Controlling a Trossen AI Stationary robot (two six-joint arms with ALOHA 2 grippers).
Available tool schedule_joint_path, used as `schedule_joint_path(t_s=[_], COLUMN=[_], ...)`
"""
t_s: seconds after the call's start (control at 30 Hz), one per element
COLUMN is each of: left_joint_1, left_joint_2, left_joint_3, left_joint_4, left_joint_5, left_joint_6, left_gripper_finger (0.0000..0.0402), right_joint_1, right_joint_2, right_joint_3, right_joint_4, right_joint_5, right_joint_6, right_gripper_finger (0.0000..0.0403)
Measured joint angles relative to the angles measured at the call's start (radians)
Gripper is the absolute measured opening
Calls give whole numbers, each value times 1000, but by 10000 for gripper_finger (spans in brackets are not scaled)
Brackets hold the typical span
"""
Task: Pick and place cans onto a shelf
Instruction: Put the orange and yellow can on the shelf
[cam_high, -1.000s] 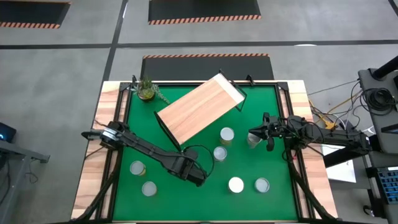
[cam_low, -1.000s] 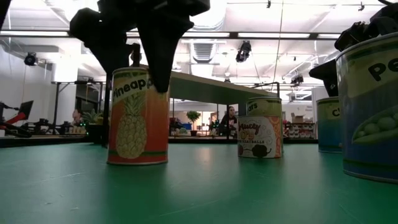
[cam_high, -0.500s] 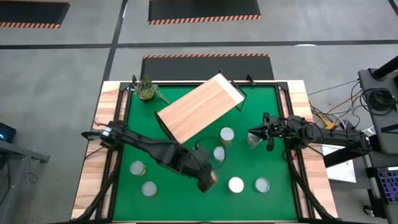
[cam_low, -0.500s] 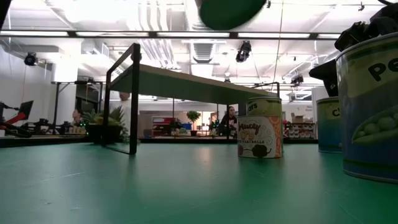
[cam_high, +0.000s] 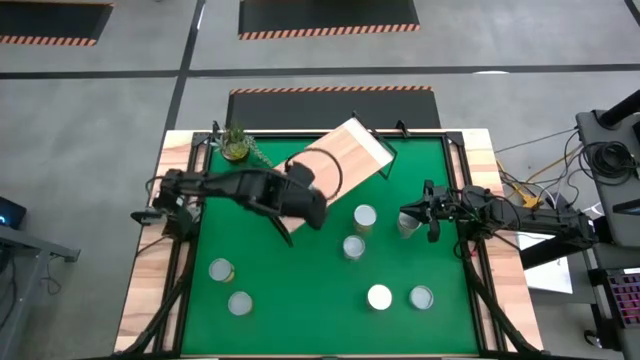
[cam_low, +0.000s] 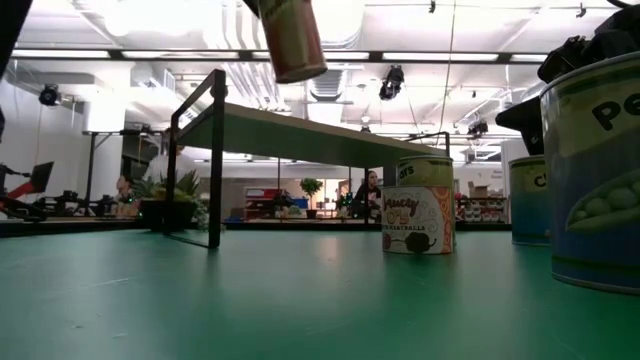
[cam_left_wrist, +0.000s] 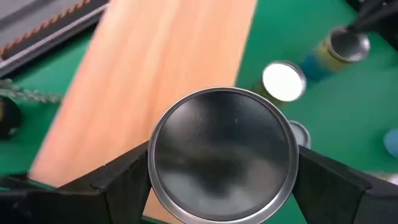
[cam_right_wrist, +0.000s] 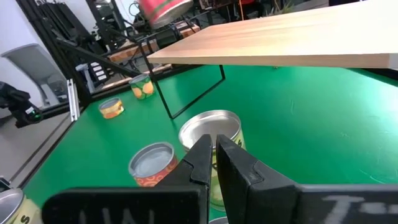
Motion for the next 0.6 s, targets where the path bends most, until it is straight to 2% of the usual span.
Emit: schedule_joint_path(t_s=[0.33,0.6], left_joint_1=[165,226], left_joint_2=[-3,-7], left_joint_3=[-71,-139], left_joint_4=[-17,-17], left_joint_5=[-1,41], left_joint_6=[150,189], left_gripper_finger=[309,310], right_joint_1=[0,0], right_joint_2=[7,7], right_joint_3=[0,0], right_joint_4=[-5,-5], right_joint_5=[0,0], right_joint_6=[2,18], right_gripper_finger=[13,13])
